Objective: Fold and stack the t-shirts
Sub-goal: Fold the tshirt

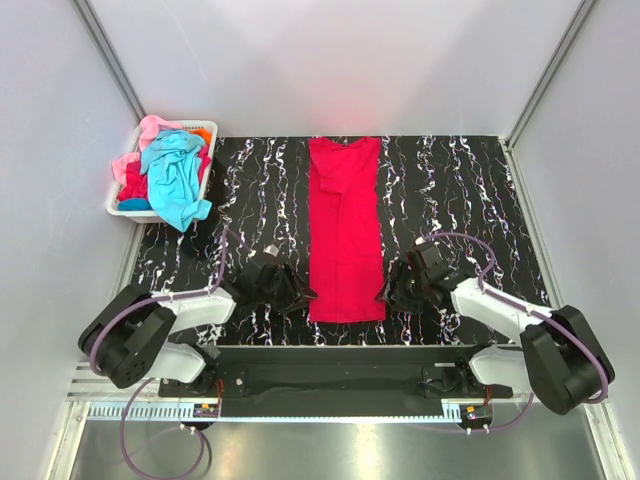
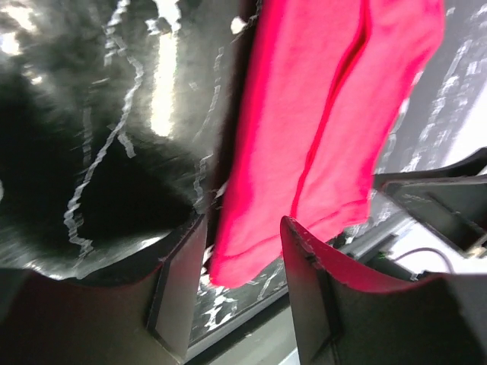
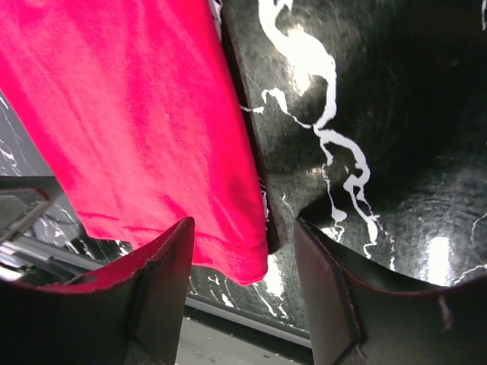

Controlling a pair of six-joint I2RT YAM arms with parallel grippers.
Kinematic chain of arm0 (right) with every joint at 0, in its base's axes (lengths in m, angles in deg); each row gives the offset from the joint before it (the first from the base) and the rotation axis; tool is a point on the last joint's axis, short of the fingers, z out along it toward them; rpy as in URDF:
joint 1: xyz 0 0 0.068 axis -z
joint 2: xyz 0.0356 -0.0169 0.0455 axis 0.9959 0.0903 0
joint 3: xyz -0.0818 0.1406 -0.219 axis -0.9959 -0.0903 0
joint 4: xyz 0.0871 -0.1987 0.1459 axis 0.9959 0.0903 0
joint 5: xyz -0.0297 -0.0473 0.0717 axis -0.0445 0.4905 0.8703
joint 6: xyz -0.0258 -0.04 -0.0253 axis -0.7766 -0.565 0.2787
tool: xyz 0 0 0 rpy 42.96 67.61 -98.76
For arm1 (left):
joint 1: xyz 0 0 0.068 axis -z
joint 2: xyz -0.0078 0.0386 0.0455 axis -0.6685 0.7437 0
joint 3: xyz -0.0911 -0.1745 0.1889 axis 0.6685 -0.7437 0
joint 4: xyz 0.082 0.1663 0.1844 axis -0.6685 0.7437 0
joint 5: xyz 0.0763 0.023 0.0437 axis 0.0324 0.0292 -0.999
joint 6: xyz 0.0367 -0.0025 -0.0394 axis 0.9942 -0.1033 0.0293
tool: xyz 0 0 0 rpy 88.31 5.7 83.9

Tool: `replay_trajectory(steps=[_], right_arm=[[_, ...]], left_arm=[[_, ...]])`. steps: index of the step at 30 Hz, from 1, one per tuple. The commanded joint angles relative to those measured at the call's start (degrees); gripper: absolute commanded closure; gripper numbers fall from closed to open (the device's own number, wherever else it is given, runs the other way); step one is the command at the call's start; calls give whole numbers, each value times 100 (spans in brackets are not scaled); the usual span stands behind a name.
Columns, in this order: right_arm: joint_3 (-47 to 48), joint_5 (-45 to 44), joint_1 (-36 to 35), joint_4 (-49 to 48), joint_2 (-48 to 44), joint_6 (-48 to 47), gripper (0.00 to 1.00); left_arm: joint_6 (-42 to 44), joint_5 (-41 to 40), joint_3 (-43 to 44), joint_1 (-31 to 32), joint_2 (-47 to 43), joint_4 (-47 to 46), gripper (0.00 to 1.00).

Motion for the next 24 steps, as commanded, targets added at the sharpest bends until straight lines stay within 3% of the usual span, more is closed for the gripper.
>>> replay_trajectory(steps=[1,17,22,24], right_arm=[[-137,171,-29,-144,-118,341,39],[-709,259,-56,-152,-302,869,40],[-761,285,-73,-310,-206,896,42],[-779,329,-91,-363,-92,896,48]], left_arm=[[-514,351,-256,10,272,-768,50],[-1209,186,-828,265,-360,250,56],[-1165,168,-828,300,-203,31,72],[-1191,194,-828,309,-132,-110,78]])
